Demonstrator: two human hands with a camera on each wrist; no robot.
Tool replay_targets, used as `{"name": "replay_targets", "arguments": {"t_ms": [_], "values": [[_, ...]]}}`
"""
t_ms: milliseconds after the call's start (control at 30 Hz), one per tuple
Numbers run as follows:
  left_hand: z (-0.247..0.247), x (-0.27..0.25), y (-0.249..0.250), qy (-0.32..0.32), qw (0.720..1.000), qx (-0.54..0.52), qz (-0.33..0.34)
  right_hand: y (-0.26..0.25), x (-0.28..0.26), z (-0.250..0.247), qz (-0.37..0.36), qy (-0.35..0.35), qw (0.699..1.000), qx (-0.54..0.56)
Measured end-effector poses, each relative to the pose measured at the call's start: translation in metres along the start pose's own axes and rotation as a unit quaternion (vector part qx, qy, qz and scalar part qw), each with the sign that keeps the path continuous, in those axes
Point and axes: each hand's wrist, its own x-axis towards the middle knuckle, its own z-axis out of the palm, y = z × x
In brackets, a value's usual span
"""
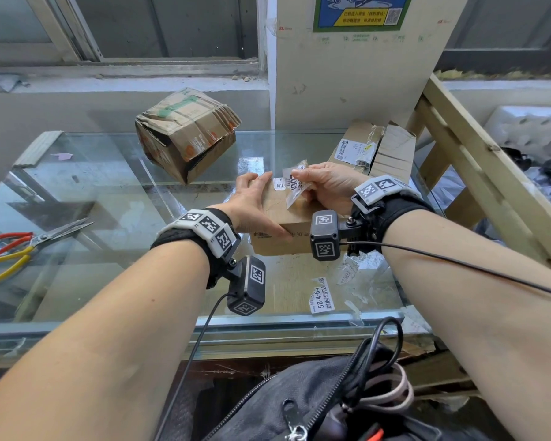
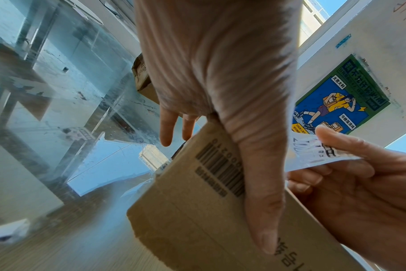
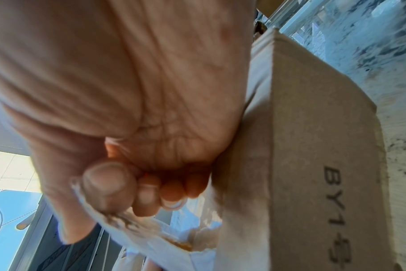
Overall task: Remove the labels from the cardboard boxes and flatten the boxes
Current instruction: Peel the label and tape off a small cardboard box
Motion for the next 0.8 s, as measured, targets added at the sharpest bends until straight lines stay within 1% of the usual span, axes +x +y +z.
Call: {"name": "replay_targets", "arguments": {"t_ms": [200, 567, 700, 767, 800], "values": [[0.0, 0.0, 0.0, 0.0, 1.0, 0.002, 0.002, -0.002, -0.002, 0.001, 0.001, -0.001, 1.0, 0.007], [-0.001, 0.001, 0.001, -0.001, 1.0, 0.018, -0.002, 0.0, 0.004, 0.0, -0.005, 0.028, 0.999, 0.023], [-0.002, -0.002, 0.006, 0.009, 0.994, 0.109, -0.016, 0.001, 0.007, 0.003, 0.006, 0.05, 0.998, 0.036], [-0.005, -0.004, 0.012, 0.006, 0.981, 0.19, -0.025, 0.001, 0.006, 0.004, 0.007, 0.052, 0.998, 0.037], [-0.006, -0.003, 0.016, 0.005, 0.97, 0.241, -0.024, 0.001, 0.006, 0.004, 0.007, 0.055, 0.998, 0.037]]}}
